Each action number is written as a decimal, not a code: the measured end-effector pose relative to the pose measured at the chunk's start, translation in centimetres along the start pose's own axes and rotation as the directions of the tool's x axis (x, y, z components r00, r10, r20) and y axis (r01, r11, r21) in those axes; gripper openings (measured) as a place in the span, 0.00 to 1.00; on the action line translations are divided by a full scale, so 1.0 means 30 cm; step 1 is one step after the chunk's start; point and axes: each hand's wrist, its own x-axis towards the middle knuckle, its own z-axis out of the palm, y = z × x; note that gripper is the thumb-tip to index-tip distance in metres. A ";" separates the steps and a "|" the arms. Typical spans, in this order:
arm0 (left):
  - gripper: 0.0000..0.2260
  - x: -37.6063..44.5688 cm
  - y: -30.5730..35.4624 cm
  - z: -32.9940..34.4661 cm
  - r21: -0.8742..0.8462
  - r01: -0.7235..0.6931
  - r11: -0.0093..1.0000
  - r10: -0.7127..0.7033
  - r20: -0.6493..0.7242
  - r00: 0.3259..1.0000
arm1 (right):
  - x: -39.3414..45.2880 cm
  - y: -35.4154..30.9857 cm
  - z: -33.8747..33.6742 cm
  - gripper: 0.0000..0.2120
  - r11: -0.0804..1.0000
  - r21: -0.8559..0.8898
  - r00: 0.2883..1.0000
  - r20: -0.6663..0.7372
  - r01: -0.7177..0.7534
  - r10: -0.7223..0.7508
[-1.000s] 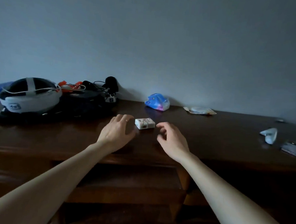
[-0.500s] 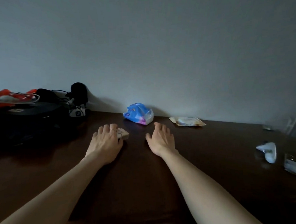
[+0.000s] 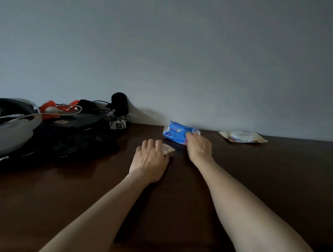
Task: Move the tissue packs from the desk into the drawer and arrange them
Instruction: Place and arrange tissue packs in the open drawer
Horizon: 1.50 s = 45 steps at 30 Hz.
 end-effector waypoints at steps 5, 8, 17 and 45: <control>0.25 -0.114 0.037 -0.084 -0.060 0.032 0.998 -0.033 -0.002 0.999 | -0.292 0.008 -0.146 0.09 0.997 0.047 0.998 -0.020 0.060 -0.060; 0.25 -0.268 0.074 -0.168 -0.251 0.096 0.963 -0.116 -0.067 0.991 | -0.514 0.012 -0.231 0.09 0.982 0.169 0.994 -0.087 0.080 -0.066; 0.18 -1.034 0.155 -0.206 -0.830 -0.042 0.556 -0.381 -0.299 0.875 | -1.249 -0.130 -0.166 0.12 0.879 0.390 0.852 -0.522 0.273 -0.033; 0.04 -1.717 -0.049 0.561 -0.630 0.769 0.103 -0.556 0.605 0.570 | -1.851 -0.037 0.757 0.17 0.951 0.182 0.816 0.568 -0.251 0.107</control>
